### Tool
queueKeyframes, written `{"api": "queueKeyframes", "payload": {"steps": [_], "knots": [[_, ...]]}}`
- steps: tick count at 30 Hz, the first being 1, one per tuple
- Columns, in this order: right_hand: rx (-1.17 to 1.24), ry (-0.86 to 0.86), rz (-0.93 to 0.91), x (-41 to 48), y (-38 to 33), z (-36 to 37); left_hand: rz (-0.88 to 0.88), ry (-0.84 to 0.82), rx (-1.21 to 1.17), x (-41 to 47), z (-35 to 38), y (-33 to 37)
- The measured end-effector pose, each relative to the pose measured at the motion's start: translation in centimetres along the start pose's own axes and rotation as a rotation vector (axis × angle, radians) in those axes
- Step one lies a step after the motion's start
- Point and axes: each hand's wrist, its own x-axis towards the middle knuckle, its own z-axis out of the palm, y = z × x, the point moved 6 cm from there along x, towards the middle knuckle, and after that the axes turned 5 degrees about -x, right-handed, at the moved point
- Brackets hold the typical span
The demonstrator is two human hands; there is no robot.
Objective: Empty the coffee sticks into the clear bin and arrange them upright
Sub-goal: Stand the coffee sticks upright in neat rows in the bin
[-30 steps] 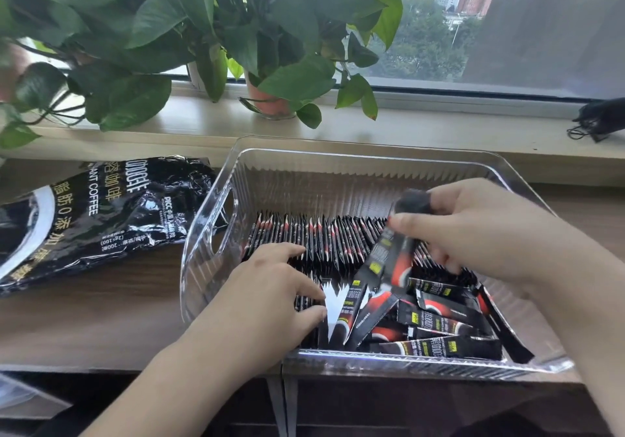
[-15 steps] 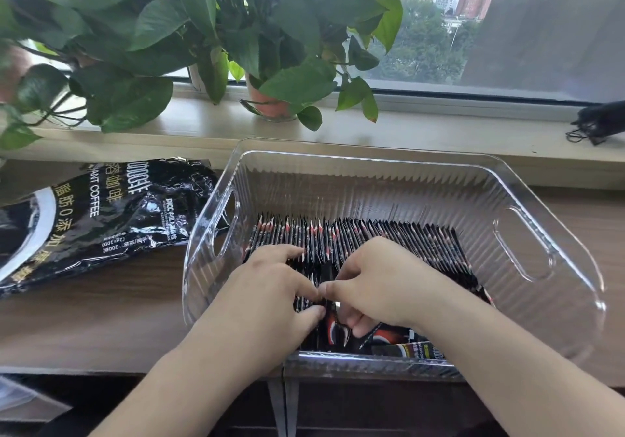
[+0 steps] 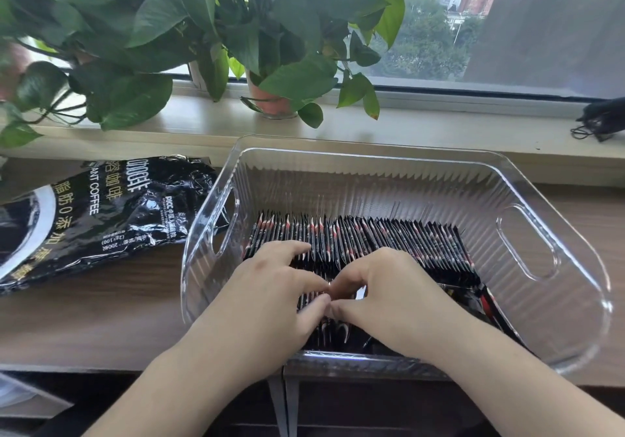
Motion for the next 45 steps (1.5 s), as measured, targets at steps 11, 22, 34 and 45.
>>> {"api": "queueKeyframes", "payload": {"steps": [11,22,34,45], "knots": [[-0.402,0.312,-0.361,-2.3,1.9,-4.1,-0.034,-0.078,0.027,0.2,0.1,0.0],[-0.388,0.028,-0.354,-1.9,5.3,-1.7,-0.063,-0.111,0.037,0.2,0.4,-0.1],[-0.156,0.123,-0.392,-1.8,5.9,-1.5,-0.033,-0.1,0.036,0.2,0.5,0.0],[-0.214,0.041,-0.41,-2.0,5.6,-0.8,0.154,-0.374,0.174,0.6,2.0,1.1]]}}
